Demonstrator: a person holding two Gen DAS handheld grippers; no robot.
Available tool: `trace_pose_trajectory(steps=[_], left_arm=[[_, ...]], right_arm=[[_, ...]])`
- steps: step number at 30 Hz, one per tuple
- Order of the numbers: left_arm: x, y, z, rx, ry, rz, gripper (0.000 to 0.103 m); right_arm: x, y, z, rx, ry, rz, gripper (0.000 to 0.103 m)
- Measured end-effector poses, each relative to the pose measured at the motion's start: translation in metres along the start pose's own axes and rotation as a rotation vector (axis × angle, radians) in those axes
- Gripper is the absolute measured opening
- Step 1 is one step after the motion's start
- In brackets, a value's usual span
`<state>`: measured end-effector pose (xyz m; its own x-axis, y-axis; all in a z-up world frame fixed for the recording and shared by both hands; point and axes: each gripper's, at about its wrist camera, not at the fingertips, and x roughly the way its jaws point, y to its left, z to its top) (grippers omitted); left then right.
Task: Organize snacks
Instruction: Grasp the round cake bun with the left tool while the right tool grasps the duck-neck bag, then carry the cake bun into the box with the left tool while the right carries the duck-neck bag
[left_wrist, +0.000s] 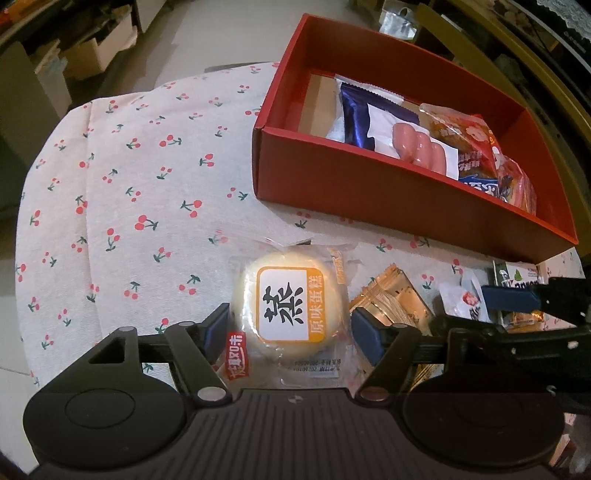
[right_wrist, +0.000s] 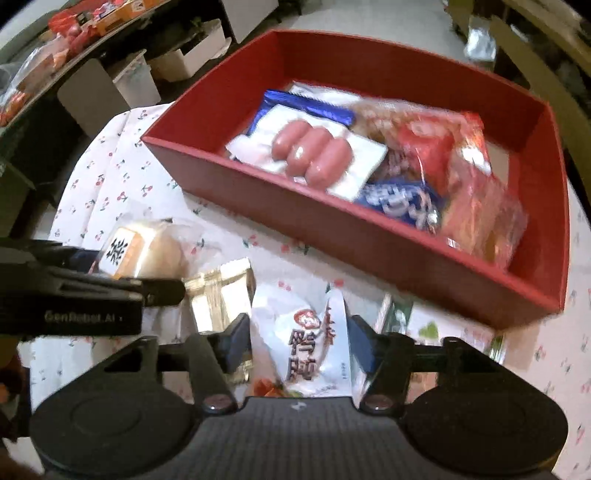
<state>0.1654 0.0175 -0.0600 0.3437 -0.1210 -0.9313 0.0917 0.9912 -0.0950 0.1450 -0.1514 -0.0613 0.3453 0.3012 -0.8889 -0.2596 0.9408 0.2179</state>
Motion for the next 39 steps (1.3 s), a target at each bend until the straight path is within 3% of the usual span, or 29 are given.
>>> trace_pose_trajectory(steps=[14,19,25,39], left_arm=[[-0.004,-0.005,-0.004,0.011,-0.024,0.017,0.066],[0.001,-0.007,0.001,0.014,-0.028,0.030,0.072],[0.001,-0.015,0.000,0.048,-0.036,0.064,0.066],[-0.034,-0.027,-0.008,0.073,-0.109,0.003,0.064]], right_arm=[[-0.032,-0.003,-0.006,0.024,-0.093,-0.017,0.058],[-0.023,0.002,-0.005,0.009,-0.068,-0.043,0.058],[-0.007,0.008,-0.009,-0.022,-0.034,-0.090,0.058],[-0.049,0.022,-0.005,-0.050,-0.202,-0.134,0.057]])
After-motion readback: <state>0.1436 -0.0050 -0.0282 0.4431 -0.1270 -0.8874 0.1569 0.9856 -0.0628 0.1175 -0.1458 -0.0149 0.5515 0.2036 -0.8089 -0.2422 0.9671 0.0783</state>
